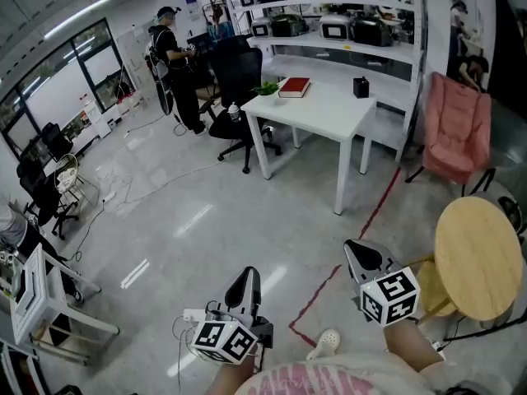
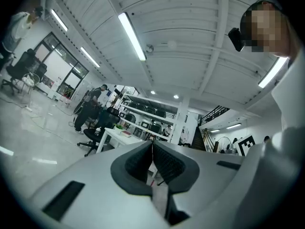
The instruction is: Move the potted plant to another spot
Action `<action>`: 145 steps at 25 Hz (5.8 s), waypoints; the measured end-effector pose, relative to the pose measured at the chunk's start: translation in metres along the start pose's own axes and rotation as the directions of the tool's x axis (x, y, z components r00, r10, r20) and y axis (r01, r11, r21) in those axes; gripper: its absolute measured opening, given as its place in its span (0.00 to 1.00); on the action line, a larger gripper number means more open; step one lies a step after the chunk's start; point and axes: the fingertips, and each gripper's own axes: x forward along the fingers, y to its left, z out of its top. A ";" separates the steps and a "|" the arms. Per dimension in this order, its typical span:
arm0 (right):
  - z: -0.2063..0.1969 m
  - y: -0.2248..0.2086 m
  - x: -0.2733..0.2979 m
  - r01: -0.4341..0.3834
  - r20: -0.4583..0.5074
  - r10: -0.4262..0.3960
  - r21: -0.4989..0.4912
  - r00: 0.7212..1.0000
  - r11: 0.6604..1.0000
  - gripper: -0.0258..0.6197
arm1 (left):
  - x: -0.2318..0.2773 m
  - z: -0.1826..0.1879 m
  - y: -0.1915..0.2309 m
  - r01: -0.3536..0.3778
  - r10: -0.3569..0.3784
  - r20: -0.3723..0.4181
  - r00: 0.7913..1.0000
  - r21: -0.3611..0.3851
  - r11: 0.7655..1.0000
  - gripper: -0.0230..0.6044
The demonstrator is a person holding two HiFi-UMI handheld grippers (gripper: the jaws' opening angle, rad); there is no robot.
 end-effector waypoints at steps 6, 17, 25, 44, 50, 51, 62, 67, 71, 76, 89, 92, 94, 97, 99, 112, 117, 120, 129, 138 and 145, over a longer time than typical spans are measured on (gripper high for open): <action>0.016 -0.024 0.028 -0.004 0.030 0.003 0.034 1.000 0.999 0.06 | 0.039 0.013 0.010 0.005 -0.005 0.011 1.000 -0.004 1.000 0.08; 0.058 -0.086 0.088 -0.035 0.094 0.029 0.053 0.995 0.998 0.06 | 0.126 0.047 0.027 0.015 -0.017 0.061 0.998 0.030 0.999 0.08; 0.075 -0.122 0.109 -0.034 0.107 0.026 0.080 0.994 0.996 0.06 | 0.172 0.055 0.029 0.030 -0.027 0.102 0.994 -0.029 0.999 0.08; -0.012 -0.192 0.137 0.027 -0.040 -0.018 0.249 0.999 0.968 0.06 | 0.239 -0.025 0.063 -0.001 -0.003 -0.082 0.997 -0.047 0.999 0.08; -0.036 -0.226 0.150 0.100 -0.089 -0.076 0.312 0.993 0.945 0.06 | 0.283 -0.046 0.071 0.040 -0.045 -0.128 0.991 -0.040 0.998 0.08; -0.037 -0.231 0.155 0.109 -0.093 -0.083 0.323 0.992 0.940 0.06 | 0.292 -0.047 0.075 0.043 -0.048 -0.131 0.990 -0.038 0.998 0.08; -0.002 -0.257 0.283 0.118 -0.116 -0.085 0.322 0.990 0.939 0.06 | 0.399 -0.004 0.159 0.057 -0.062 -0.130 0.990 -0.039 0.998 0.08; 0.022 -0.264 0.356 0.119 -0.126 -0.084 0.308 0.988 0.944 0.06 | 0.445 0.031 0.200 0.075 -0.076 -0.123 0.990 -0.016 0.997 0.08; 0.041 -0.264 0.410 0.103 -0.119 -0.071 0.288 0.990 0.952 0.06 | 0.471 0.061 0.238 0.058 -0.058 -0.096 0.994 -0.001 0.998 0.08; 0.058 -0.266 0.471 0.088 -0.113 -0.061 0.256 0.992 0.963 0.06 | 0.504 0.083 0.272 0.069 -0.069 -0.072 0.995 0.002 0.998 0.08; 0.078 -0.255 0.550 0.063 -0.083 -0.047 0.210 0.995 0.976 0.06 | 0.536 0.112 0.336 0.069 -0.069 -0.033 0.997 -0.001 0.998 0.08; 0.079 -0.256 0.556 0.065 -0.092 -0.047 0.205 0.995 0.977 0.06 | 0.540 0.111 0.343 0.060 -0.060 -0.045 0.997 0.006 0.998 0.08; 0.073 -0.257 0.557 0.072 -0.113 -0.049 0.216 0.992 0.974 0.06 | 0.540 0.103 0.343 0.063 -0.060 -0.076 0.995 0.037 0.997 0.08; 0.067 -0.258 0.564 0.069 -0.137 -0.041 0.212 0.990 0.975 0.06 | 0.538 0.095 0.347 0.059 -0.056 -0.092 0.994 0.031 0.998 0.08; 0.062 -0.260 0.572 0.066 -0.147 -0.036 0.205 0.989 0.977 0.06 | 0.537 0.089 0.356 0.038 -0.036 -0.094 0.995 0.020 0.999 0.08; 0.052 -0.280 0.654 0.022 -0.203 0.022 0.212 0.979 0.977 0.06 | 0.574 0.080 0.415 -0.063 0.059 -0.121 0.991 -0.031 0.998 0.08; 0.063 -0.303 0.709 -0.007 -0.209 0.048 0.190 0.977 0.982 0.06 | 0.624 0.089 0.438 -0.079 0.075 -0.105 0.992 -0.034 0.996 0.08; 0.073 -0.325 0.746 -0.021 -0.211 0.059 0.181 0.976 0.983 0.06 | 0.660 0.098 0.452 -0.090 0.087 -0.095 0.992 -0.037 0.995 0.08; 0.131 -0.392 0.862 -0.078 -0.162 0.103 0.151 0.981 0.985 0.06 | 0.768 0.141 0.496 -0.129 0.127 -0.027 0.992 -0.074 0.989 0.08; 0.159 -0.435 0.954 -0.124 -0.077 0.137 0.150 0.988 0.981 0.06 | 0.849 0.151 0.543 -0.159 0.160 -0.003 0.987 -0.081 0.984 0.08; 0.155 -0.455 1.008 -0.171 -0.033 0.183 0.224 0.983 0.960 0.06 | 0.884 0.135 0.576 -0.193 0.192 -0.023 0.981 -0.115 0.974 0.08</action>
